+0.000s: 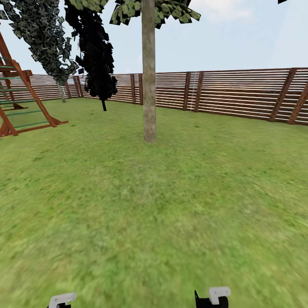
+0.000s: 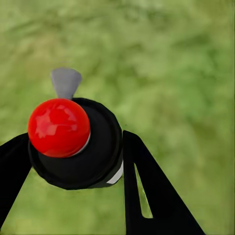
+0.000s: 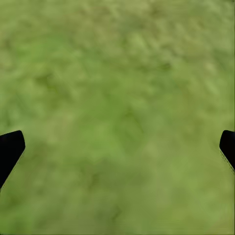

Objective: In the garden, pick up the pesticide atomizer on the floor and spray pesticide onto both trees until each tree trunk is fully covered.

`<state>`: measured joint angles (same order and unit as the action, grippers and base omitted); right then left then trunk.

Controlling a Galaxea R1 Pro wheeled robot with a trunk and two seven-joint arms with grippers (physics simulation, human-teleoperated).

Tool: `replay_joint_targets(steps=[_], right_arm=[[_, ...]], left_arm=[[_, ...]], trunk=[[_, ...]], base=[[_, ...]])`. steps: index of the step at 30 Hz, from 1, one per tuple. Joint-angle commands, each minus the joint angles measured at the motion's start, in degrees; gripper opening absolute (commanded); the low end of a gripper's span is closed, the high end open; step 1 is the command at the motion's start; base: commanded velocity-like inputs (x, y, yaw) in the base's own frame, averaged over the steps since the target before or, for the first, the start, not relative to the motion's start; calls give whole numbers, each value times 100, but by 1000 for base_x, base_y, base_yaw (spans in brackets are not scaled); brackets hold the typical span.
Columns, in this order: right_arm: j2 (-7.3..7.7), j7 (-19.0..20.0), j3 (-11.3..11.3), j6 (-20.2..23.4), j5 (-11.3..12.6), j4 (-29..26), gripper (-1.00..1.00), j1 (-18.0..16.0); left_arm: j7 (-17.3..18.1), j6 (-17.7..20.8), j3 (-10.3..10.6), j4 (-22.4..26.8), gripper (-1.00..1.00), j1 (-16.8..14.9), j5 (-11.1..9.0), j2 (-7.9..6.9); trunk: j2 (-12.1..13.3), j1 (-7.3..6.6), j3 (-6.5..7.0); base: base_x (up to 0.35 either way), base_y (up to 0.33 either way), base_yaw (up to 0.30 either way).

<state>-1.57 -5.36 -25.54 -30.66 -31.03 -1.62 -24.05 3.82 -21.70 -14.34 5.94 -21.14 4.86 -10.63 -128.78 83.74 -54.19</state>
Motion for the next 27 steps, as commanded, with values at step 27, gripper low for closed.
replay_joint_targets(steps=[27], right_arm=[[-1, -44, -21, -10, -61, 4, 100, -3]], left_arm=[[22, -19, -51, -7, -100, -4, 50, 7]], trunk=[[-2, 3, -5]], base=[[342, 0, 0]])
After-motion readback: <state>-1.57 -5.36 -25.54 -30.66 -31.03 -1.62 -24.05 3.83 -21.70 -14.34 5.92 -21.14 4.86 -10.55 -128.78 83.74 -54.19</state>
